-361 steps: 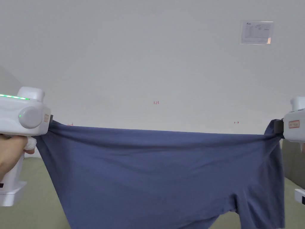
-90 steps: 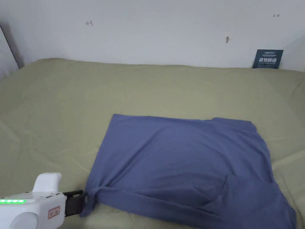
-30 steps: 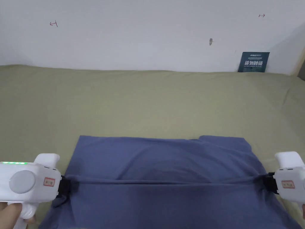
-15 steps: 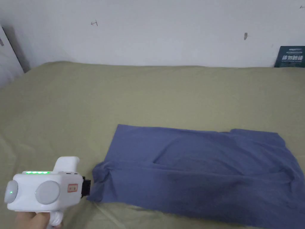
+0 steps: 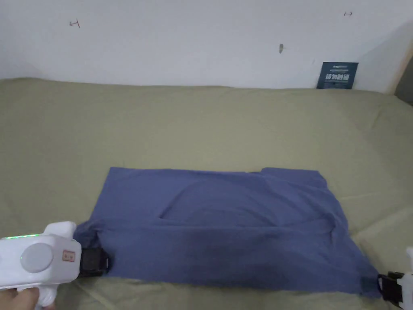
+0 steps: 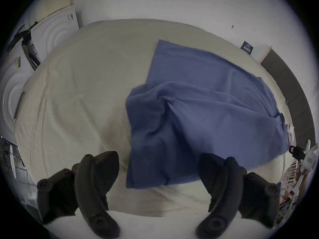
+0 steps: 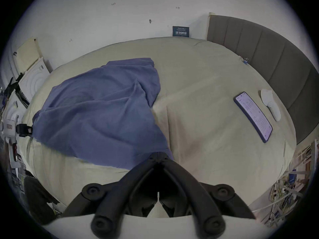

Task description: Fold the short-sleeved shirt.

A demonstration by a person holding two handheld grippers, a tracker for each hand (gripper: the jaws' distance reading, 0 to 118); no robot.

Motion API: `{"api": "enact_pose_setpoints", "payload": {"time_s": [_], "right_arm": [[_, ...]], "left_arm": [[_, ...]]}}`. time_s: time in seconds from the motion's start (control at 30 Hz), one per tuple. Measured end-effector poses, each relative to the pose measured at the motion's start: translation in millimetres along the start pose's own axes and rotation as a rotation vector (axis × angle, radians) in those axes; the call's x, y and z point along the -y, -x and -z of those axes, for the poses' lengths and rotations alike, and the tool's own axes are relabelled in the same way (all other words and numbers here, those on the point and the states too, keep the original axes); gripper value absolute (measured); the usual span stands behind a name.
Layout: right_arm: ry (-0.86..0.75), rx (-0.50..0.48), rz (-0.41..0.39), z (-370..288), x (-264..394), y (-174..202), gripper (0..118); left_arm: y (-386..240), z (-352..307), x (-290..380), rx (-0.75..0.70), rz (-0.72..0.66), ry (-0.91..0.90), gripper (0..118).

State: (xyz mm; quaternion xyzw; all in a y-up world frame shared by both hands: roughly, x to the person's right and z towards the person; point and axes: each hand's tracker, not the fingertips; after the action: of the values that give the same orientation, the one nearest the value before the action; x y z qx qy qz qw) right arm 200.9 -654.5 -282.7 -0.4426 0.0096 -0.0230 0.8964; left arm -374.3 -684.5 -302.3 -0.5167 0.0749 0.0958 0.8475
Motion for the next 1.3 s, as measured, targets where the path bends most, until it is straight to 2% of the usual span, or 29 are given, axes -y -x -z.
{"api": "enact_pose_setpoints", "payload": {"time_s": [0.03,0.07,0.1,0.13,0.17,0.23,0.3,0.33,0.37,0.4,0.43,0.47,0.5,0.53,0.57,0.6,0.67,0.77,0.83,1.13,1.3], "right_arm": [[-0.003,-0.020,0.002,-7,-3,7,6],[-0.004,-0.026,0.009,3,-4,-6,51],[0.000,-0.050,0.014,9,-8,-12,98],[0.030,-0.077,0.008,11,-11,-10,117],[-0.014,-0.064,0.000,-2,12,-21,111],[0.011,-0.024,-0.032,38,16,-12,112],[0.032,0.001,-0.044,58,27,-19,112],[0.056,0.013,-0.049,56,-2,-7,109],[0.088,0.018,-0.049,62,-5,-8,92],[0.112,0.026,-0.050,69,-7,-12,61],[0.126,0.012,-0.051,72,-8,-17,25],[0.129,-0.036,-0.029,69,-9,-12,10],[0.103,-0.074,0.005,63,-12,-10,9],[0.101,-0.028,-0.020,58,-15,-8,8],[0.078,-0.029,-0.037,54,-16,-9,7],[0.077,-0.033,-0.034,47,-5,5,7],[0.056,-0.014,-0.030,37,-3,2,7],[0.039,-0.052,0.021,19,2,-11,7],[0.040,-0.067,0.025,4,9,-14,7],[0.063,-0.092,0.004,-59,81,-13,7],[0.079,-0.107,0.024,-66,102,-14,9]], "left_arm": [[-2,-1,1,-0.010,0.020,-0.002,75],[-3,-2,3,-0.023,0.029,-0.015,23],[-3,-2,6,-0.059,0.024,-0.053,9],[1,-2,5,-0.021,0.015,-0.038,9],[2,-1,4,-0.006,-0.001,-0.021,9],[4,-1,4,-0.005,0.001,-0.027,9],[1,-2,3,-0.007,0.004,-0.024,9],[0,-2,2,-0.013,0.022,-0.025,9],[-1,-1,2,-0.020,0.034,-0.024,9],[-2,-1,2,-0.023,0.039,-0.023,9],[-3,-2,2,-0.027,0.050,-0.021,9],[-3,-3,2,-0.029,0.053,-0.021,9],[-3,-4,2,-0.028,0.054,-0.021,9],[-3,-6,2,-0.036,0.064,-0.020,9],[-3,-9,2,-0.042,0.069,-0.022,8],[-3,-13,2,-0.048,0.075,-0.025,8],[-1,-19,3,-0.045,0.083,-0.028,8],[4,-31,8,-0.026,0.077,-0.048,8],[7,-38,14,-0.020,0.073,-0.046,8],[36,-82,87,-0.004,0.076,0.017,8],[44,-83,110,0.010,0.078,0.059,9]]}}
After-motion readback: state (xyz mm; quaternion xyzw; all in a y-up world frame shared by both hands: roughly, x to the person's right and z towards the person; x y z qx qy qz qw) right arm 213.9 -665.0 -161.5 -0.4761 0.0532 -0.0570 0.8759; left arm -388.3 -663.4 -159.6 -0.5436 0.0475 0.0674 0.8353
